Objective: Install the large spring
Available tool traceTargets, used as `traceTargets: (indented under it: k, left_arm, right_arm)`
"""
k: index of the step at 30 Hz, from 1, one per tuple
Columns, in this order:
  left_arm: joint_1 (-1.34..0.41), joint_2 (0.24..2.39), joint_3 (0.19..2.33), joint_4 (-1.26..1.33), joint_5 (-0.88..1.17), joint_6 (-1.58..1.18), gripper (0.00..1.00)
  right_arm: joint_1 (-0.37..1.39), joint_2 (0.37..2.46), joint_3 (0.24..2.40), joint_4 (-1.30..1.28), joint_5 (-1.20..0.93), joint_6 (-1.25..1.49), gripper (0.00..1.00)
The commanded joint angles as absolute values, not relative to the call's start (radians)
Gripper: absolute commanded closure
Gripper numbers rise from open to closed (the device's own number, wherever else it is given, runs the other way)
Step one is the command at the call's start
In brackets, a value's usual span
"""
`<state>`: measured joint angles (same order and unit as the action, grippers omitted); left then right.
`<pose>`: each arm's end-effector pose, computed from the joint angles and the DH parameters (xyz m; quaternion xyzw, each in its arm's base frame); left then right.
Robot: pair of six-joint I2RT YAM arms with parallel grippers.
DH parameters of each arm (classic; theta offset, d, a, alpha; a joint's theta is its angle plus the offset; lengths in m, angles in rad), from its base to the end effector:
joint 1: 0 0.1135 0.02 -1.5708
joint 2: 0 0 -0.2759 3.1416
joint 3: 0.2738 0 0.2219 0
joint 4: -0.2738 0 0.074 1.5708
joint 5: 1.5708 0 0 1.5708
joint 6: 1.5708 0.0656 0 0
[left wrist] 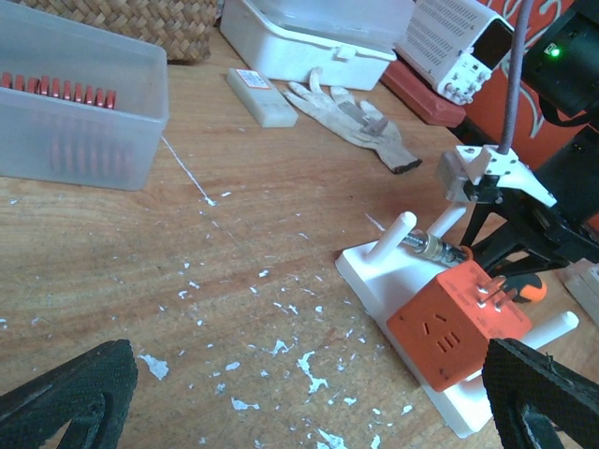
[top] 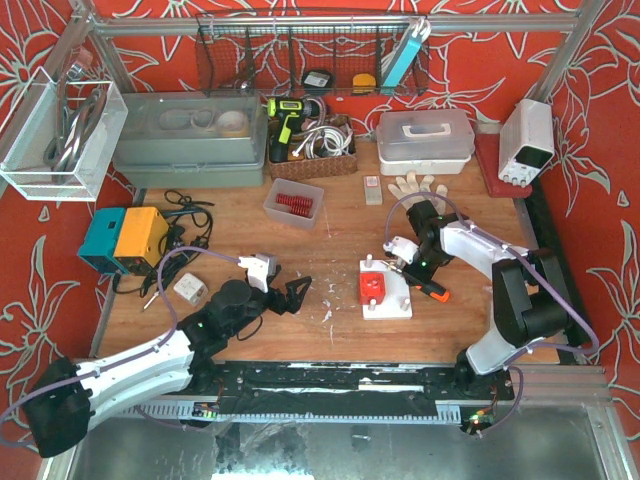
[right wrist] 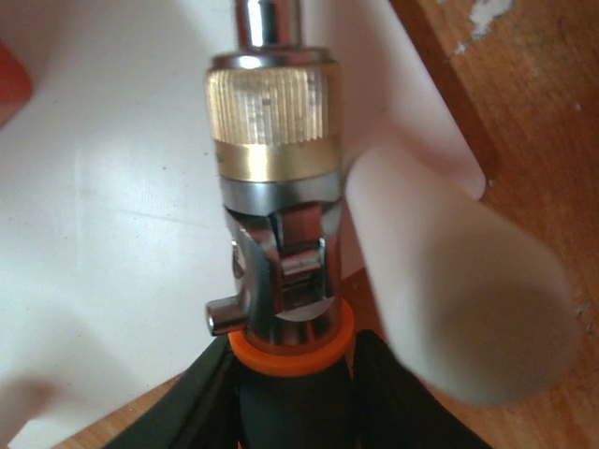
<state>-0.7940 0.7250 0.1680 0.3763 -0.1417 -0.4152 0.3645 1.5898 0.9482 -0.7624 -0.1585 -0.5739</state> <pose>0.1210 -0.1099 0.2095 0.0997 0.7609 -0.3184 0.5565 0.2349 0.1007 0.1727 -0.4551 0.8831 0.0698 0.0908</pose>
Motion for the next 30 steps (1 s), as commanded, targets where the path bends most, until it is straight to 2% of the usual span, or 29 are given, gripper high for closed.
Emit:
traceTargets:
  k: [1, 5, 11, 16, 20, 25, 30]
  left_arm:
    - [-0.802, 0.714, 0.18, 0.392, -0.171, -0.4, 0.0]
    - [-0.802, 0.705, 0.179, 0.387, -0.178, -0.4, 0.0]
    - [-0.802, 0.696, 0.176, 0.381, -0.188, -0.4, 0.0]
    - [-0.802, 0.698, 0.178, 0.377, -0.193, -0.402, 0.0]
    - [-0.802, 0.696, 0.179, 0.375, -0.192, -0.399, 0.0]
    - [-0.802, 0.694, 0.181, 0.369, -0.191, -0.389, 0.0]
    - [-0.802, 0.718, 0.182, 0.391, -0.156, -0.375, 0.0]
  right_arm:
    - [0.361, 1.582, 0.948, -0.791, -0.177, -0.593, 0.7]
    - [0.363, 1.538, 0.946, -0.8, -0.189, -0.589, 0.84]
    - [0.364, 1.447, 0.966, -0.852, -0.216, -0.572, 0.94]
    - [0.364, 1.298, 0.987, -0.849, -0.224, -0.532, 0.96]
    - [0.352, 1.258, 1.007, -0.75, -0.136, -0.45, 0.98]
    - [0.286, 1.346, 1.052, -0.635, 0.068, -0.304, 0.99]
    - [0.233, 1.544, 1.151, -0.623, 0.28, -0.219, 0.96]
